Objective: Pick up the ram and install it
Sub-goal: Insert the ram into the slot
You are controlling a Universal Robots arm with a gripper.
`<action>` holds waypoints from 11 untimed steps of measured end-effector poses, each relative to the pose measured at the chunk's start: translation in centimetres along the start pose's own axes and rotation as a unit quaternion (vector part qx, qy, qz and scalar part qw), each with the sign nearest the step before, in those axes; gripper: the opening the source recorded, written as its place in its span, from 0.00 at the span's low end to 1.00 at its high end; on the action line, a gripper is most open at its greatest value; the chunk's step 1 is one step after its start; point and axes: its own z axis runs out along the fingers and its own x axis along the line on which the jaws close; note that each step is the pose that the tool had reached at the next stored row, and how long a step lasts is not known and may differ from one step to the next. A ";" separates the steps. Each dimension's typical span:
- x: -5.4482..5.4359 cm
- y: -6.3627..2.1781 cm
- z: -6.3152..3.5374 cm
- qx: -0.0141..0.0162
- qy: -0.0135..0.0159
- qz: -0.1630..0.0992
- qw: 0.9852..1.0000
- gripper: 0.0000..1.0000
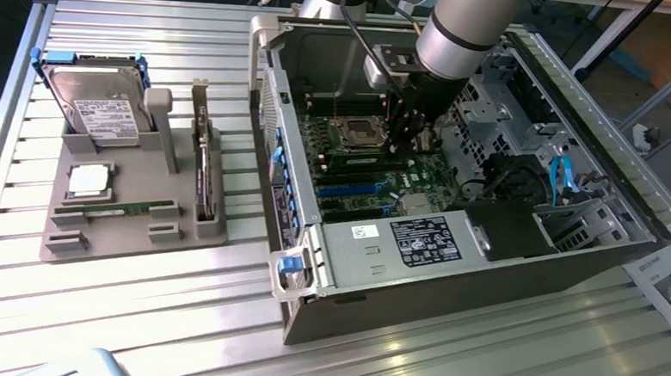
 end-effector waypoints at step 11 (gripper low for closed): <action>0.0 -0.01 0.32 0.001 0.000 0.000 1.000 0.12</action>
